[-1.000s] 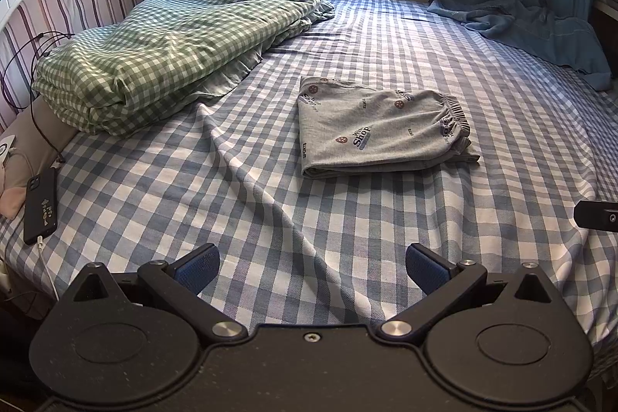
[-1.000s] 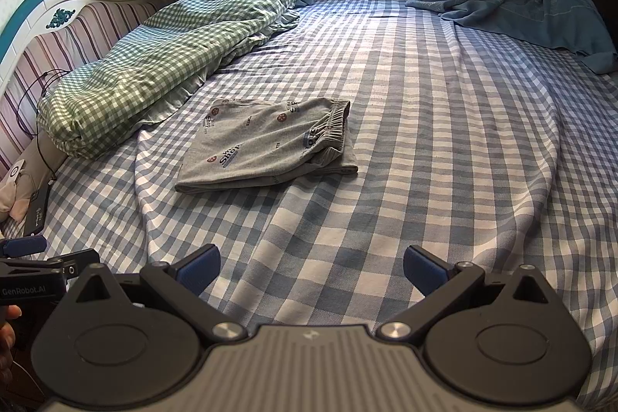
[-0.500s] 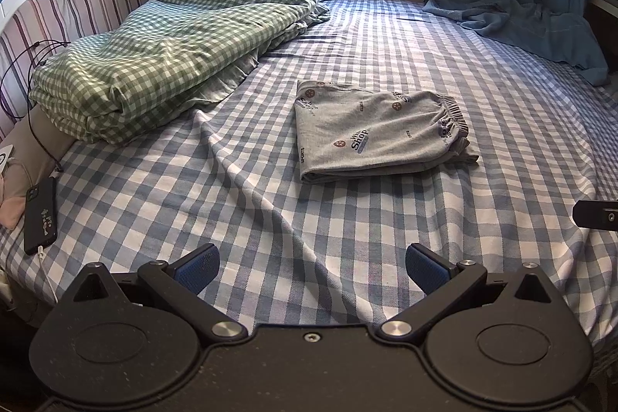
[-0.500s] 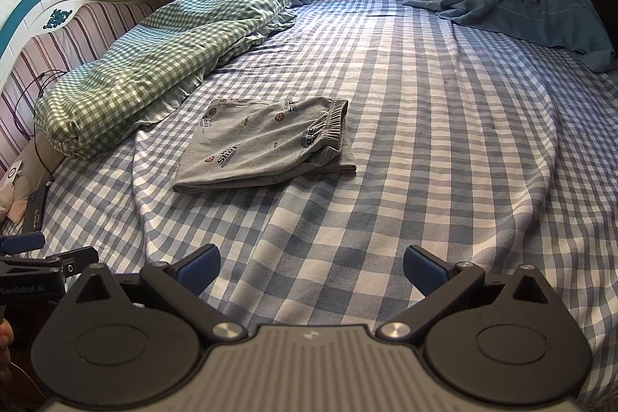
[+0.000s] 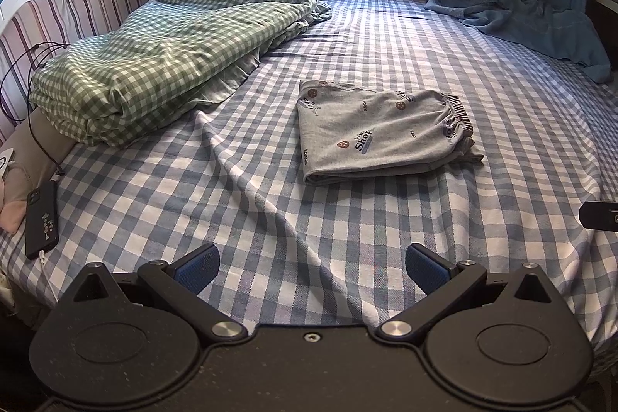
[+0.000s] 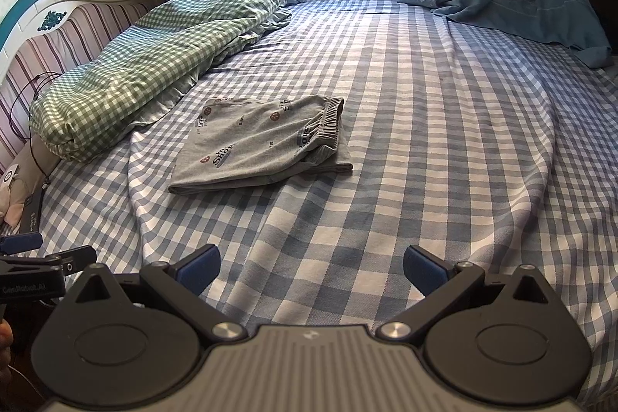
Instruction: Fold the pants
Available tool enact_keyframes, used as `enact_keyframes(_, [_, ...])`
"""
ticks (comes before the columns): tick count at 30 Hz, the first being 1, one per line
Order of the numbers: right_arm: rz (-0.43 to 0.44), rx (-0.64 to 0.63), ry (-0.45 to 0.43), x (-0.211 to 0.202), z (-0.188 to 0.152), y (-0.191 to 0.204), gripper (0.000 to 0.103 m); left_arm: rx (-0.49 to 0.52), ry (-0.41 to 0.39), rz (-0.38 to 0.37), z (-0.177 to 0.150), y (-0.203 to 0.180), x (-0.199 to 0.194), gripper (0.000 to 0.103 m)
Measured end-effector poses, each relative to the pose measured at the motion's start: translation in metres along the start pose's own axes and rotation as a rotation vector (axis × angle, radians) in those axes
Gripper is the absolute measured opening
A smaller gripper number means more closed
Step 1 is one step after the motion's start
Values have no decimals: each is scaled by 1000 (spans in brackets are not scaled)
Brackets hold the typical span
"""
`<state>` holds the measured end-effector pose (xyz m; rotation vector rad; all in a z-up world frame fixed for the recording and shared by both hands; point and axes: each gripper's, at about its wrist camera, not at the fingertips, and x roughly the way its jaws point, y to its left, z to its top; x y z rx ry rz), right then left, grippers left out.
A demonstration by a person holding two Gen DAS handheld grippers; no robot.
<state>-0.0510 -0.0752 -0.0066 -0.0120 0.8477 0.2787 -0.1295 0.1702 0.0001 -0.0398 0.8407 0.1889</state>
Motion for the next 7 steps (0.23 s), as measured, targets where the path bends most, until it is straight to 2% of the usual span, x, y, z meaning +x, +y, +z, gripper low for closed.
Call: enact_keyframes(7, [-1,4,3,2,1,-2,103,6,0,-8,1,-4,1,102])
